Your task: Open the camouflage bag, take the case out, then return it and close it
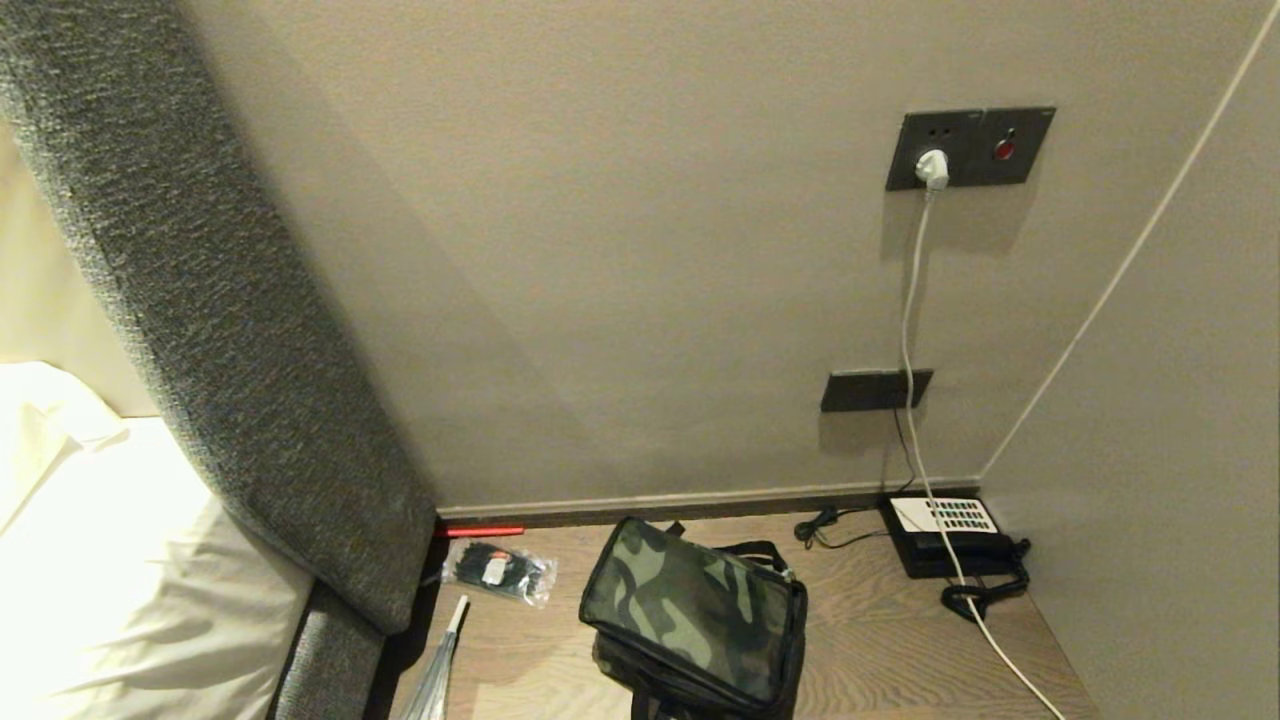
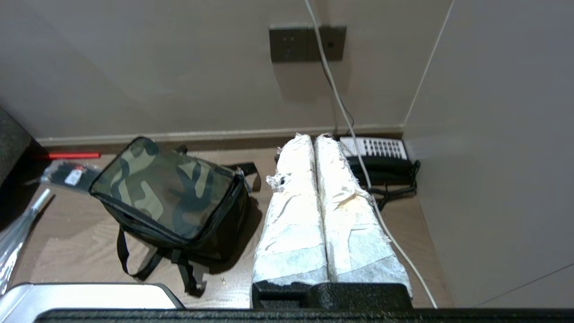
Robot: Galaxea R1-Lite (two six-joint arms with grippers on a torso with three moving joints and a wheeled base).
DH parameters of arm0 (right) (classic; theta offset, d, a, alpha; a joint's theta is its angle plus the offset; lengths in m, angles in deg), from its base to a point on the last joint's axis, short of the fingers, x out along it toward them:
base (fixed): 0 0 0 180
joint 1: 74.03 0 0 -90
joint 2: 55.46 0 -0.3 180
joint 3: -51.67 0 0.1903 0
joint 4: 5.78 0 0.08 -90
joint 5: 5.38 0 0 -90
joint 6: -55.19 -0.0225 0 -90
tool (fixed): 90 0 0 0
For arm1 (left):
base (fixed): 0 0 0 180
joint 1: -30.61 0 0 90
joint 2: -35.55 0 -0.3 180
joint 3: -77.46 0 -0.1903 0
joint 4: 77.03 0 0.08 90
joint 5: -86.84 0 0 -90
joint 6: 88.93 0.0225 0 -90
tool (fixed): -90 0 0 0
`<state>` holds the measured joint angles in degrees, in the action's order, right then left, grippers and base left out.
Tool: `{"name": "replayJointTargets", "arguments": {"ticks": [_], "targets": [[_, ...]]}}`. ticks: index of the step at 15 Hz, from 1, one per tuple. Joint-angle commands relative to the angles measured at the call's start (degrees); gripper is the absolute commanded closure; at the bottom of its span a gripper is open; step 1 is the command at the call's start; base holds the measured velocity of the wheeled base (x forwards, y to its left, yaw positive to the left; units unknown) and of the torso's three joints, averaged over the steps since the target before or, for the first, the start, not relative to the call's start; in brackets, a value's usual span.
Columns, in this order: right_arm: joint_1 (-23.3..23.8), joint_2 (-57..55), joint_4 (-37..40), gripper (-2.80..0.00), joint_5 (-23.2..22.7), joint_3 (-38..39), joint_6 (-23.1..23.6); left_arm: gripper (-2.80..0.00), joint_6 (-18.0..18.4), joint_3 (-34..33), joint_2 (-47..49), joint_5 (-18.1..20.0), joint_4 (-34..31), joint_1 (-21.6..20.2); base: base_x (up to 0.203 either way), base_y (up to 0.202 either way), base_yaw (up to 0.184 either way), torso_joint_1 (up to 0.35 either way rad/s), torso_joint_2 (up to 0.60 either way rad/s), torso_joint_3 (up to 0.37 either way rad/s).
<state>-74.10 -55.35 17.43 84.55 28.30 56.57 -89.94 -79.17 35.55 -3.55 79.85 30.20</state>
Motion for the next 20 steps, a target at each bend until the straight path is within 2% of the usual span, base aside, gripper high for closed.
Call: {"name": "replayJointTargets", "arguments": {"ticks": [1, 10, 20], "targets": [[0.0, -0.1, 0.0, 0.00, 0.0, 0.0, 0.0, 0.00, 0.0, -0.1, 0.0, 0.0, 0.0, 0.0, 0.000, 0.000, 0.000, 0.004, 0.01, 0.207], [0.0, -0.1, 0.0, 0.00, 0.0, 0.0, 0.0, 0.00, 0.3, -0.1, 0.0, 0.2, 0.0, 0.0, 0.000, 0.000, 0.000, 0.000, 0.00, 0.195], [0.0, -0.1, 0.1, 0.00, 0.2, 0.2, -1.2, 0.00, 0.3, -0.1, 0.0, 0.2, 0.0, 0.0, 0.000, 0.000, 0.000, 0.001, 0.00, 0.014]]}}
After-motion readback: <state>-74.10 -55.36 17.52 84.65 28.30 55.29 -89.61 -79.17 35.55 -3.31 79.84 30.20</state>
